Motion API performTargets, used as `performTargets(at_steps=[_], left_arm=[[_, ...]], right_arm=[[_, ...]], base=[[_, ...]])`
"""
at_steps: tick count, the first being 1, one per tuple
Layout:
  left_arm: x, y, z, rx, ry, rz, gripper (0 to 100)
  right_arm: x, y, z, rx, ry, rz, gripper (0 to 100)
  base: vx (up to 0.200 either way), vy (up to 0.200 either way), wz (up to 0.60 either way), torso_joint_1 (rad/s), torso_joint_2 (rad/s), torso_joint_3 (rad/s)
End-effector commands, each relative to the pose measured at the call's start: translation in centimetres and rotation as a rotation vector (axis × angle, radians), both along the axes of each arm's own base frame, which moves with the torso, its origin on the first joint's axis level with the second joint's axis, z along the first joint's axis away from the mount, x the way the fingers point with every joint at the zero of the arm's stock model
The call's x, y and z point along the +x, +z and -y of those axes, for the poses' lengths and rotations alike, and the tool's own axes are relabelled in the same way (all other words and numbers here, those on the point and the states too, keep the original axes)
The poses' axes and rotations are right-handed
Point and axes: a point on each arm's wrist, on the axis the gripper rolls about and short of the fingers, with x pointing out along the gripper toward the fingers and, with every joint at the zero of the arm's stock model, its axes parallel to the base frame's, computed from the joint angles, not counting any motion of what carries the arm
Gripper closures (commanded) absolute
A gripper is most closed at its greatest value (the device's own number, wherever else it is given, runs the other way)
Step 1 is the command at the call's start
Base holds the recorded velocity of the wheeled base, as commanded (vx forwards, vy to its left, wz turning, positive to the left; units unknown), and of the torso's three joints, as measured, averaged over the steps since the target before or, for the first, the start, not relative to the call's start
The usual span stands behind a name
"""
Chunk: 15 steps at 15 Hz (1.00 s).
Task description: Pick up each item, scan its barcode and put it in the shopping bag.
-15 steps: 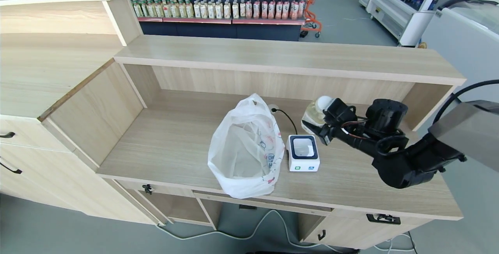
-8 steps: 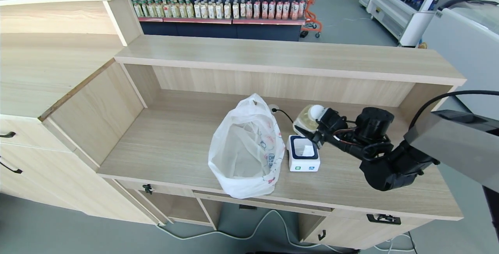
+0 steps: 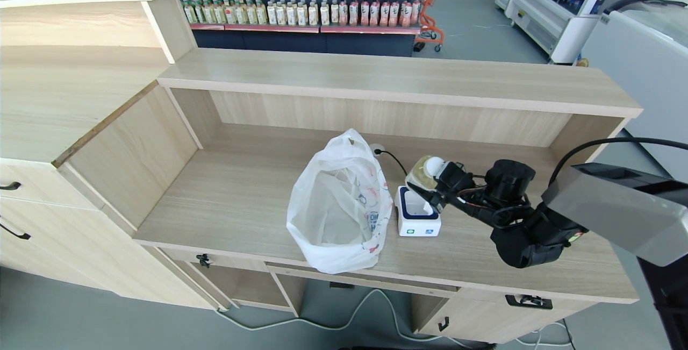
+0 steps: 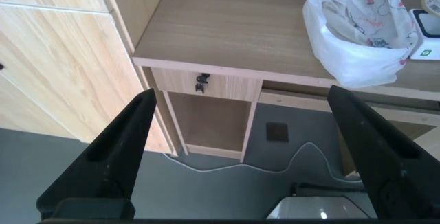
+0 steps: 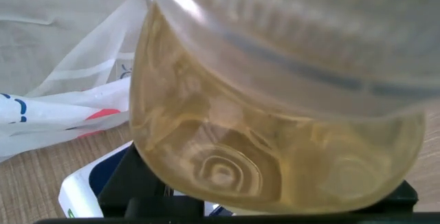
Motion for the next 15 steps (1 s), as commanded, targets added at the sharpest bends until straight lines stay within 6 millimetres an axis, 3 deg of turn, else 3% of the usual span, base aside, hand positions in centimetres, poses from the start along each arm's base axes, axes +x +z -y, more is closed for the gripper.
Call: performTargets(at_steps=[1, 9, 15], left_arm=[[0.0, 0.0, 0.0, 0.000, 0.000, 0.001, 0], [0.0, 0.0, 0.0, 0.000, 0.000, 0.001, 0], [0.0, 0.0, 0.0, 0.000, 0.000, 0.001, 0]], right_arm=[[0.2, -0.9, -0.1, -0.004, 0.003, -0.014, 100], [0.4, -1.6, -0.2, -0.007, 0.006, -0.015, 100], [0.3, -0.5, -0.2, 0.006, 0.005, 0.015, 100]], base=[[0.000, 0.000, 0.00, 0.000, 0.00, 0.000], [0.000, 0.000, 0.00, 0.000, 0.00, 0.000], [0.000, 0.000, 0.00, 0.000, 0.00, 0.000]])
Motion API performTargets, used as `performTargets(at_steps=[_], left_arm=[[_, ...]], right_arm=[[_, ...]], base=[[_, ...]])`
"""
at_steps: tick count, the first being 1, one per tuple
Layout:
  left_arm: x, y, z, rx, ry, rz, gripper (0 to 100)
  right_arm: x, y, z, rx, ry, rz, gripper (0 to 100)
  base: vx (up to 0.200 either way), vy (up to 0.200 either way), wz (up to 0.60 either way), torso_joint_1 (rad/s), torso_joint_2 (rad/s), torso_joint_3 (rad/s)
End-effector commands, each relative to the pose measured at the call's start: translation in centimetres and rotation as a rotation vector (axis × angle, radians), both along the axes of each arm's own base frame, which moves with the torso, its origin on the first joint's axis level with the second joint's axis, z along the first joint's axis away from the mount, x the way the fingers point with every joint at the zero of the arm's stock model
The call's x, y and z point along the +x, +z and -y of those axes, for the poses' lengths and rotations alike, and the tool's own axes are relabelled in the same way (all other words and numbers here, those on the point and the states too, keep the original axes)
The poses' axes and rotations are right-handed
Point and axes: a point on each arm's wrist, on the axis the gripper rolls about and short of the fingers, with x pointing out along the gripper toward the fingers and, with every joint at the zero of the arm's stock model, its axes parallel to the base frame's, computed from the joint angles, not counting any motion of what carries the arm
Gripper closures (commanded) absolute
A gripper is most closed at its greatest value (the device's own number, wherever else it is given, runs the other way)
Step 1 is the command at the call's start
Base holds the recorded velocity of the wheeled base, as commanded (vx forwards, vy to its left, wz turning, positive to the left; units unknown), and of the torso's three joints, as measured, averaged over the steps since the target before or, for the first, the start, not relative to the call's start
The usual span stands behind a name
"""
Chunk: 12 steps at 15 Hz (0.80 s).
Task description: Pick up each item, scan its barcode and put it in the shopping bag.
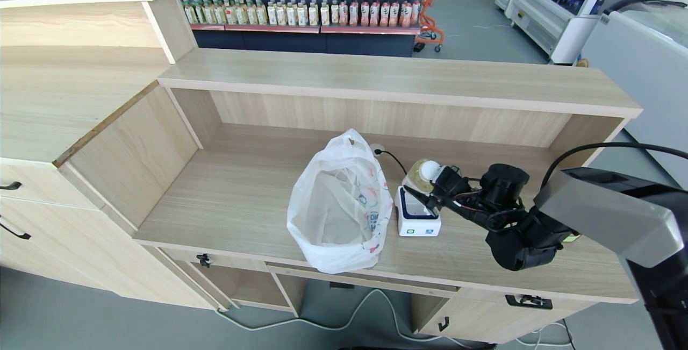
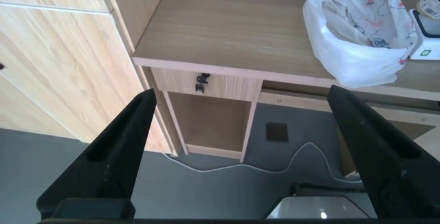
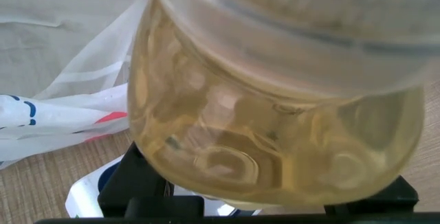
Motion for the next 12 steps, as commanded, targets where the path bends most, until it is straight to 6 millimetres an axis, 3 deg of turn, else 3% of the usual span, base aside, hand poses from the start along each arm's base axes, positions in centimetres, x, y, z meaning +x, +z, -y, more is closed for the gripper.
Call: performTargets(at_steps=[1, 3, 5, 7, 10, 12], left_arm=[[0.0, 0.0, 0.0, 0.000, 0.000, 0.000, 0], [0.0, 0.0, 0.0, 0.000, 0.000, 0.002, 0], [0.0, 0.0, 0.0, 0.000, 0.000, 0.000, 0], [0.0, 0.0, 0.0, 0.000, 0.000, 0.000, 0], [0.0, 0.0, 0.0, 0.000, 0.000, 0.002, 0], [0.0, 0.0, 0.0, 0.000, 0.000, -0.002, 0]], right_arm=[[-0.1, 1.0, 0.0, 0.009, 0.000, 0.025, 100], [-0.7, 3.2, 0.1, 0.058, 0.000, 0.033, 100], [-2.2, 7.6, 0.5, 0.176, -0.025, 0.030, 100], [-4.3, 10.5, 1.3, 0.310, -0.089, -0.047, 100], [-8.3, 11.8, 2.3, 0.438, -0.206, -0.254, 100], [-9.8, 12.3, 1.8, 0.503, -0.238, -0.366, 100]], base=[[0.000, 0.000, 0.00, 0.000, 0.00, 0.000], [0.000, 0.000, 0.00, 0.000, 0.00, 0.000], [0.000, 0.000, 0.00, 0.000, 0.00, 0.000], [0.000, 0.000, 0.00, 0.000, 0.00, 0.000], [0.000, 0.000, 0.00, 0.000, 0.00, 0.000], [0.000, 0.200, 0.00, 0.002, 0.00, 0.005]])
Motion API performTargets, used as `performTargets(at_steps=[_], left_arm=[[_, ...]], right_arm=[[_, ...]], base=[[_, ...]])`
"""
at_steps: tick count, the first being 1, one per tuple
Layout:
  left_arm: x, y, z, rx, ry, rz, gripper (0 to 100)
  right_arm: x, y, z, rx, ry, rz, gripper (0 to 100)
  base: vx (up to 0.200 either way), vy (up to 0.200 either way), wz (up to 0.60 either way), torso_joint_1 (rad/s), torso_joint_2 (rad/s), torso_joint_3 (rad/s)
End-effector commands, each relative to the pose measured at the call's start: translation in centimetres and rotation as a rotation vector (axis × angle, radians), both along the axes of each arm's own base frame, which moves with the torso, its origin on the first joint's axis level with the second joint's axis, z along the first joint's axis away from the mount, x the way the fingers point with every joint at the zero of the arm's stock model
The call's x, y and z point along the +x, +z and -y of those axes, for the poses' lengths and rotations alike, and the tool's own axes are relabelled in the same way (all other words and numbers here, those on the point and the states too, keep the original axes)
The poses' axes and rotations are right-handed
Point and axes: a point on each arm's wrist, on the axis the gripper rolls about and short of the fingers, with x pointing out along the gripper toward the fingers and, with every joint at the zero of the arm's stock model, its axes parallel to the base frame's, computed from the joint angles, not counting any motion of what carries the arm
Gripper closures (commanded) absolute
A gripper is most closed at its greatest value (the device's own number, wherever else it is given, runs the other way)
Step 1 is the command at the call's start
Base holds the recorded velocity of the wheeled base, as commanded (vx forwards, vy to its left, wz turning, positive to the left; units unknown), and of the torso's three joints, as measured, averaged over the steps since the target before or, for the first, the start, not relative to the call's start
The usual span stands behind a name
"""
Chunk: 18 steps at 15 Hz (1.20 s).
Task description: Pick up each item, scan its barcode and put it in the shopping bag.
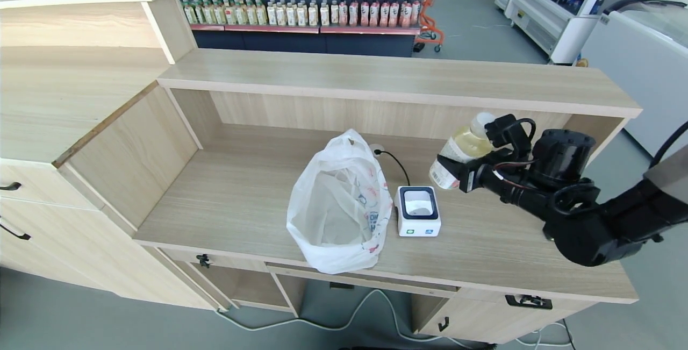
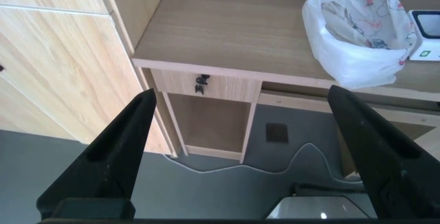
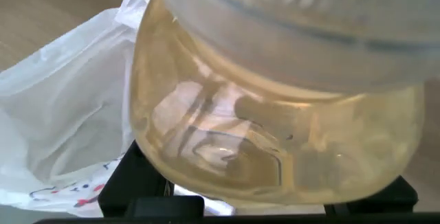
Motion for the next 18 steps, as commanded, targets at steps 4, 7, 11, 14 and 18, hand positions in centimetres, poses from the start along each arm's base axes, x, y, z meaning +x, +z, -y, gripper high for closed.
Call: performTargets(at_steps=[4, 7, 11, 14, 18], left_arm=[[0.0, 0.0, 0.0, 0.000, -0.002, 0.000, 0], [0.0, 0.1, 0.0, 0.003, 0.000, 0.003, 0], [0.0, 0.0, 0.0, 0.005, -0.002, 0.002, 0], [0.0, 0.1, 0.0, 0.005, -0.002, 0.003, 0], [0.0, 0.1, 0.0, 0.003, -0.002, 0.003, 0]], right_arm=[[-2.4, 2.1, -2.4, 0.136, 0.033, -0.116, 100], [-1.7, -1.3, -5.0, 0.115, 0.083, -0.238, 100], [0.0, -4.9, -8.1, 0.062, 0.135, -0.286, 100], [0.8, -6.8, -9.7, 0.052, 0.165, -0.265, 100], [1.0, -9.7, -11.7, -0.008, 0.212, -0.232, 100]], base=[[0.000, 0.200, 0.00, 0.005, 0.01, 0.001], [0.000, 0.000, 0.00, 0.000, 0.00, 0.000], [0.000, 0.000, 0.00, 0.000, 0.00, 0.000], [0.000, 0.000, 0.00, 0.000, 0.00, 0.000], [0.000, 0.000, 0.00, 0.000, 0.00, 0.000]])
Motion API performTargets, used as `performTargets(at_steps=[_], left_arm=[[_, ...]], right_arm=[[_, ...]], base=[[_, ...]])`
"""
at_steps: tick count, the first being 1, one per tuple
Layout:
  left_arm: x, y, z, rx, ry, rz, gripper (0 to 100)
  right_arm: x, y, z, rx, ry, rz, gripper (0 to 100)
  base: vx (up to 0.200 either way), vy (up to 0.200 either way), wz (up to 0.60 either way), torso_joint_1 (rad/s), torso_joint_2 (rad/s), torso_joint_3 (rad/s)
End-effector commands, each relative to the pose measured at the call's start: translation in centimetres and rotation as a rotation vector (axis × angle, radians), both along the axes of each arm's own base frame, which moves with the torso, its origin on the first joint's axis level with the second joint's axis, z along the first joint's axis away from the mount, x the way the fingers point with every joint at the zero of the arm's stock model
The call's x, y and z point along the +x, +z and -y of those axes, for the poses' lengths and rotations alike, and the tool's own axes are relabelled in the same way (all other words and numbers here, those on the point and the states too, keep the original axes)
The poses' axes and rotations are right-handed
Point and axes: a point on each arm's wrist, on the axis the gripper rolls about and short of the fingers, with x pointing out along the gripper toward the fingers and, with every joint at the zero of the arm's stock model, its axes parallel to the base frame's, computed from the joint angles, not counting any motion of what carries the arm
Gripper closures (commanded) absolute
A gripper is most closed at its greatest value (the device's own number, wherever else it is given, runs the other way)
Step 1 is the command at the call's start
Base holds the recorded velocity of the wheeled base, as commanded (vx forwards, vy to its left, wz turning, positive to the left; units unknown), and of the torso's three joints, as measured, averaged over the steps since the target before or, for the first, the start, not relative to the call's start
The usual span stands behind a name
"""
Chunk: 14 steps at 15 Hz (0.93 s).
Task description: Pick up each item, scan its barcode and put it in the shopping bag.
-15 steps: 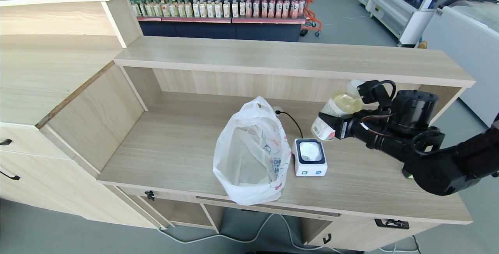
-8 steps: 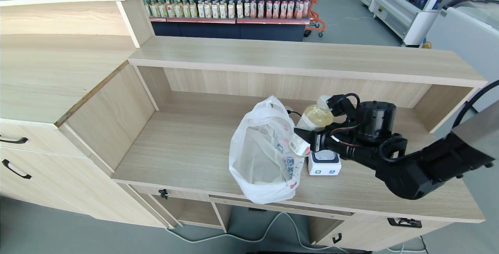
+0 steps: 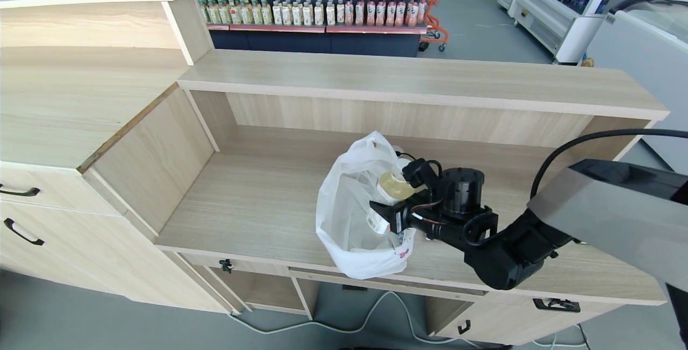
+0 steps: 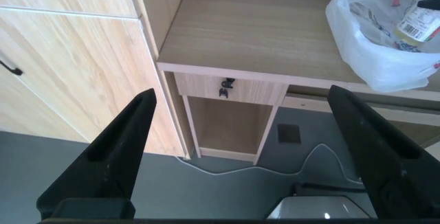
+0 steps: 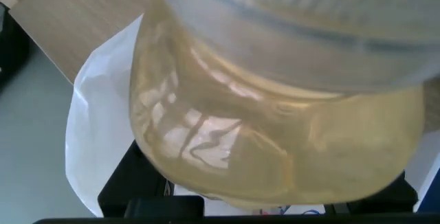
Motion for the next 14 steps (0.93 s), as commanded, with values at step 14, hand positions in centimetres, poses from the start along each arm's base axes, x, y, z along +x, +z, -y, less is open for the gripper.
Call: performTargets(at_steps=[14], left_arm=[[0.0, 0.0, 0.0, -0.002, 0.001, 0.000, 0]], right_arm=[[1.2, -8.1, -2.7, -0.194, 0.082, 0.119, 100]], base=[[0.000, 0.000, 0.00, 0.000, 0.00, 0.000]])
